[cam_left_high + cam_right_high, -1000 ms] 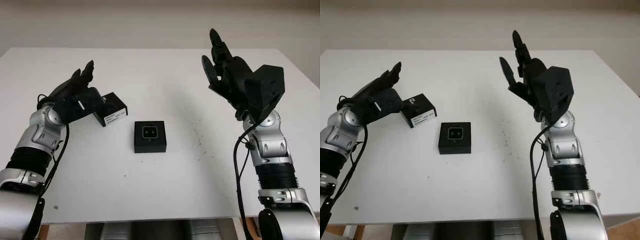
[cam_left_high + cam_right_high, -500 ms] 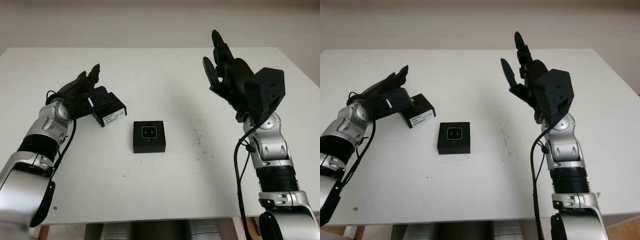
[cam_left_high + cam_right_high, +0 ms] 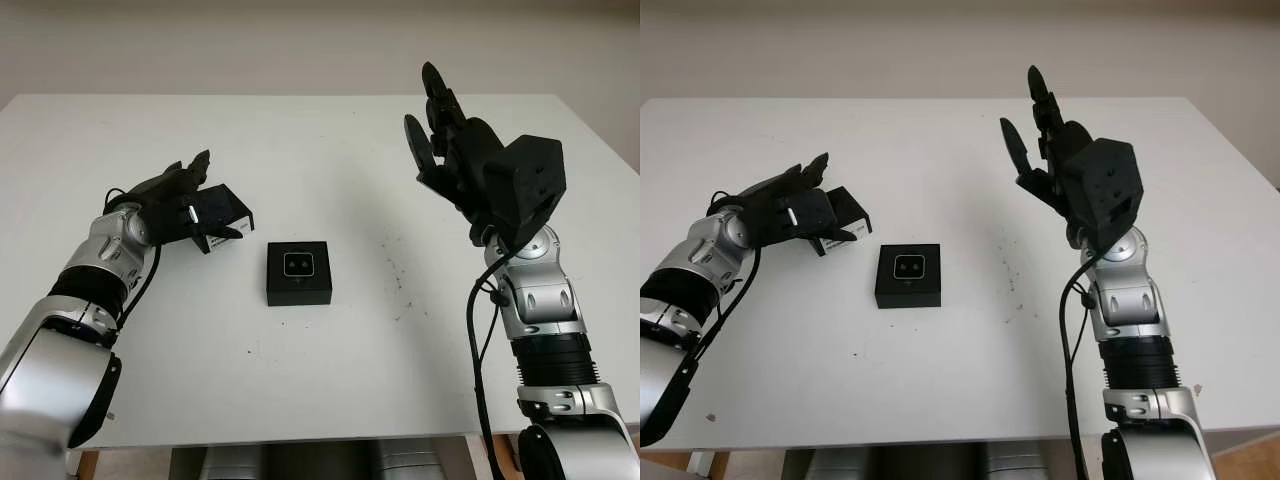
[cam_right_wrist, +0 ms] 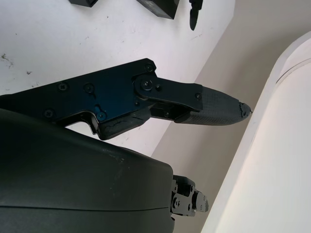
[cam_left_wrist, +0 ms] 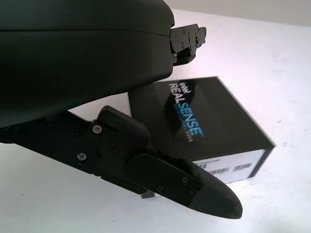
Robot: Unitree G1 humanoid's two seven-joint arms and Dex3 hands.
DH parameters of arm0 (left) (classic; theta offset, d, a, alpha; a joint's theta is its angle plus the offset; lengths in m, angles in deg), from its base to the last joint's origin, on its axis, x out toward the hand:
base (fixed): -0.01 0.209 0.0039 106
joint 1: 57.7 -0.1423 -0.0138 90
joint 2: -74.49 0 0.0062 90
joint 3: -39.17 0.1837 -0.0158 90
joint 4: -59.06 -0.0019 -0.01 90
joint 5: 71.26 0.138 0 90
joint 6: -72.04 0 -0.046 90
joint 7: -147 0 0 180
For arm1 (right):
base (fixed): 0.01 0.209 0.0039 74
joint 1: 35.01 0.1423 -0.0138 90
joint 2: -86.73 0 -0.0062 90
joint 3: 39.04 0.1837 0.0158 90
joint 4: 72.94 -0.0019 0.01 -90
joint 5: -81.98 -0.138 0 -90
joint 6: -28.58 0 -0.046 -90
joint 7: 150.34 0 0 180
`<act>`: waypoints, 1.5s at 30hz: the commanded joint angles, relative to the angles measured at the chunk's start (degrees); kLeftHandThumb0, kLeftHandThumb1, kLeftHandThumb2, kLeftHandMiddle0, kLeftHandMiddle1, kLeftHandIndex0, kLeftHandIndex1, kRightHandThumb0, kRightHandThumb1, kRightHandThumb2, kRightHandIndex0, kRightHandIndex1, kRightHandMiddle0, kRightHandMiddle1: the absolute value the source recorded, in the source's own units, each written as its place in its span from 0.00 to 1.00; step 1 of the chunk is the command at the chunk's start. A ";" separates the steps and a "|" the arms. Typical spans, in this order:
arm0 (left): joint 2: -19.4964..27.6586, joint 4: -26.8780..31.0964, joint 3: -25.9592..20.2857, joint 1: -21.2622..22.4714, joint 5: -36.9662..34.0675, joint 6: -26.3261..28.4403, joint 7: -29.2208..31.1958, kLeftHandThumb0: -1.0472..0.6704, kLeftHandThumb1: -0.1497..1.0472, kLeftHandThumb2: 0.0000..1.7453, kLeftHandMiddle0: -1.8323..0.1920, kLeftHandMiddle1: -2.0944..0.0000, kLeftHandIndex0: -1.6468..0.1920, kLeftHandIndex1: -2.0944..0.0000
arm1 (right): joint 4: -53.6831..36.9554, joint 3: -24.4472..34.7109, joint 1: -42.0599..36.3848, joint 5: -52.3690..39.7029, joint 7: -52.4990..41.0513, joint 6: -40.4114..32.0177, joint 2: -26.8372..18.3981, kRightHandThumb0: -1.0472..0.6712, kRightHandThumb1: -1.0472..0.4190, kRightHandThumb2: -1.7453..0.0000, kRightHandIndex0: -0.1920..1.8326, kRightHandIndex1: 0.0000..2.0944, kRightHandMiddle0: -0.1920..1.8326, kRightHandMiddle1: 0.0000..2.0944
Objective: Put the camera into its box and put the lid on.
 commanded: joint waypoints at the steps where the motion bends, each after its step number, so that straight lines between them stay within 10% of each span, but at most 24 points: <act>1: -0.63 -1.48 0.93 2.21 0.74 -0.08 -1.30 0.08 0.94 0.03 1.00 1.00 1.00 1.00 | -1.42 0.18 -0.30 -0.33 -0.16 -0.13 -0.15 0.19 0.00 0.65 0.01 0.03 0.01 0.02; 23: -3.31 -6.35 2.63 2.04 2.64 -0.91 -14.57 0.31 0.89 0.03 0.76 0.93 0.78 0.92 | -4.95 0.10 -2.50 -0.33 0.04 -2.66 -0.13 0.21 0.00 0.65 0.01 0.03 0.00 0.02; 27: -3.11 -6.12 2.54 1.70 2.60 -3.17 -16.46 0.35 0.90 0.03 0.90 0.49 0.71 0.85 | -5.04 0.03 -2.53 0.11 0.38 -2.82 -0.26 0.21 0.00 0.65 0.01 0.03 0.00 0.02; 31: -2.88 -6.12 2.69 1.53 3.00 -5.95 -18.86 0.40 0.89 0.03 0.87 0.29 0.78 0.49 | -4.91 0.14 -2.48 -0.16 0.18 -2.44 -0.26 0.20 0.00 0.65 0.01 0.03 0.00 0.02; 45: -1.52 -3.52 1.70 1.91 1.47 -9.90 -17.36 0.46 0.97 0.03 0.82 0.00 0.85 0.04 | -4.01 -0.06 -2.64 0.29 0.40 -0.62 -0.22 0.19 0.00 0.66 0.02 0.03 0.01 0.03</act>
